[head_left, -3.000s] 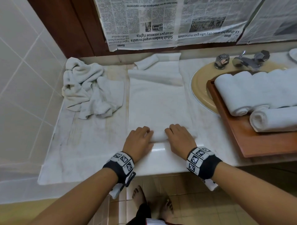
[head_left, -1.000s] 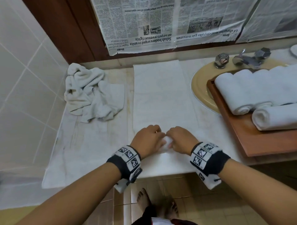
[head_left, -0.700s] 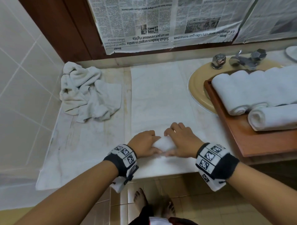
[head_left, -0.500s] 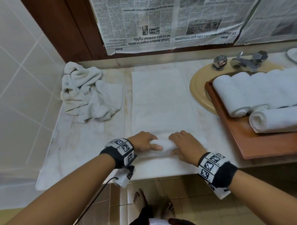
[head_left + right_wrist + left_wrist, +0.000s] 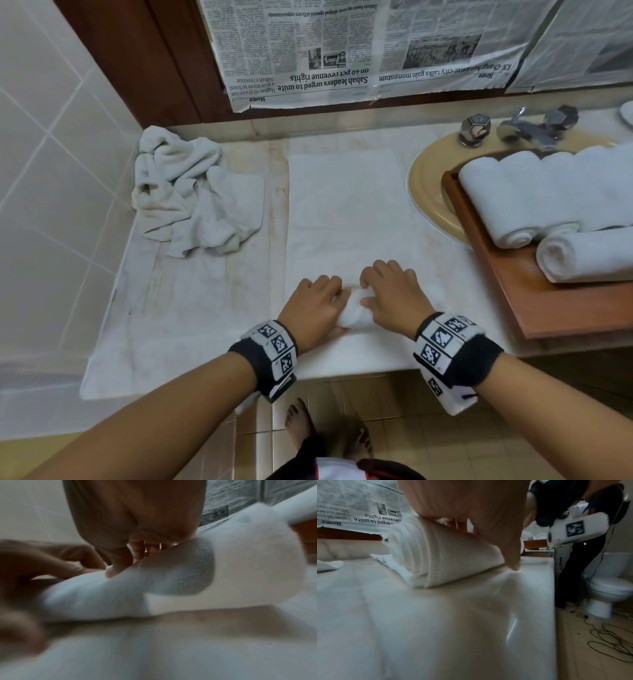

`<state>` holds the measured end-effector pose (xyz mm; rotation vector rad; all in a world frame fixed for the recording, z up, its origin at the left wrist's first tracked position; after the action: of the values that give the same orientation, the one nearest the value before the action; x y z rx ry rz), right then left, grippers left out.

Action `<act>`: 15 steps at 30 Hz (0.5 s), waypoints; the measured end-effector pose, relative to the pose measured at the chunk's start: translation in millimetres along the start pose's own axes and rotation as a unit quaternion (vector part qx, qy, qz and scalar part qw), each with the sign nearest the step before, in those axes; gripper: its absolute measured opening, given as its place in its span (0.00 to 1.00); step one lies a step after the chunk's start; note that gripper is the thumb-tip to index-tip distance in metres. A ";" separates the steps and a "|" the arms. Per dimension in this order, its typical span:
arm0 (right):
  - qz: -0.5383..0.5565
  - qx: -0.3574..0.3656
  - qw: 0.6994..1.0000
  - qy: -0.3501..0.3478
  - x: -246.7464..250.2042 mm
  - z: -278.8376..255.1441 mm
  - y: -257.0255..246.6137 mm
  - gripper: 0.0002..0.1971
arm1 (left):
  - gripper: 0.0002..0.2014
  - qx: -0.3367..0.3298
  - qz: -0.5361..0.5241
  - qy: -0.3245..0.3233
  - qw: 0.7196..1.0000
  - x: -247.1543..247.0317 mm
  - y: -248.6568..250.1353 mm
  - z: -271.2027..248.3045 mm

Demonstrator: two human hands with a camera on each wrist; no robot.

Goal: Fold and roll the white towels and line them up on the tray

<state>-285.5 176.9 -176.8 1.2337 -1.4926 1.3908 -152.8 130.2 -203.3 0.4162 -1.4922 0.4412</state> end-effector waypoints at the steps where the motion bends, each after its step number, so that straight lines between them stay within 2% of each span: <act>1: 0.002 0.022 1.000 0.005 -3.1 -5.7 -2.1 0.20 | 0.33 -0.007 -0.023 -0.008 1.000 3.4 -1.5 3.8; 3: -0.005 0.049 0.998 -0.039 -9.4 -13.7 -2.0 0.36 | 0.26 0.002 -0.084 -0.062 0.995 13.2 -8.7 13.8; 4: -0.028 0.060 0.996 -0.057 -11.1 -15.1 -1.5 0.39 | 0.24 0.017 -0.107 -0.104 0.989 16.6 -13.7 19.3; 7: -0.053 0.078 0.994 -0.053 -7.3 -11.4 -5.3 0.27 | 0.21 0.091 -0.191 -0.259 0.942 17.6 -28.0 27.5; 9: 0.038 0.047 0.997 -0.057 -4.2 -6.2 -6.1 0.23 | 0.21 0.131 -0.249 -0.315 0.906 14.5 -35.1 28.0; 10: 0.093 0.018 0.993 -0.070 -3.8 -3.3 -3.2 0.22 | 0.21 0.148 -0.266 -0.308 0.901 13.9 -36.2 28.3; 11: 0.133 -0.006 0.987 -0.087 -3.9 0.4 0.9 0.22 | 0.21 0.157 -0.267 -0.264 0.913 14.9 -35.8 28.1; 12: 0.155 -0.028 0.982 -0.101 -3.6 5.6 6.1 0.23 | 0.20 0.152 -0.254 -0.177 0.939 19.8 -33.1 27.0; 13: 0.160 -0.051 0.980 -0.110 -3.0 11.6 12.6 0.23 | 0.18 0.126 -0.223 -0.074 0.964 29.2 -27.2 23.7; 14: 0.148 -0.070 0.980 -0.111 -0.9 17.0 18.4 0.23 | 0.18 0.085 -0.180 -0.006 0.980 32.6 -19.1 17.1; 15: 0.118 -0.077 0.985 -0.101 2.6 21.9 20.7 0.22 | 0.22 0.051 -0.135 0.016 0.989 29.8 -10.4 8.6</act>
<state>-304.0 153.8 -183.1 1.1561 -1.9015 1.2988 -153.8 117.5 -173.2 0.6791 -1.3626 0.3084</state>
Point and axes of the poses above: each hand's wrist, its own z-axis towards the middle knuckle, its own x-axis out of the back of the hand, y = z × x, the point moved 5 cm from there along z, towards the middle knuckle, and after that the axes turned 14 degrees about x, right-handed, at the moved point
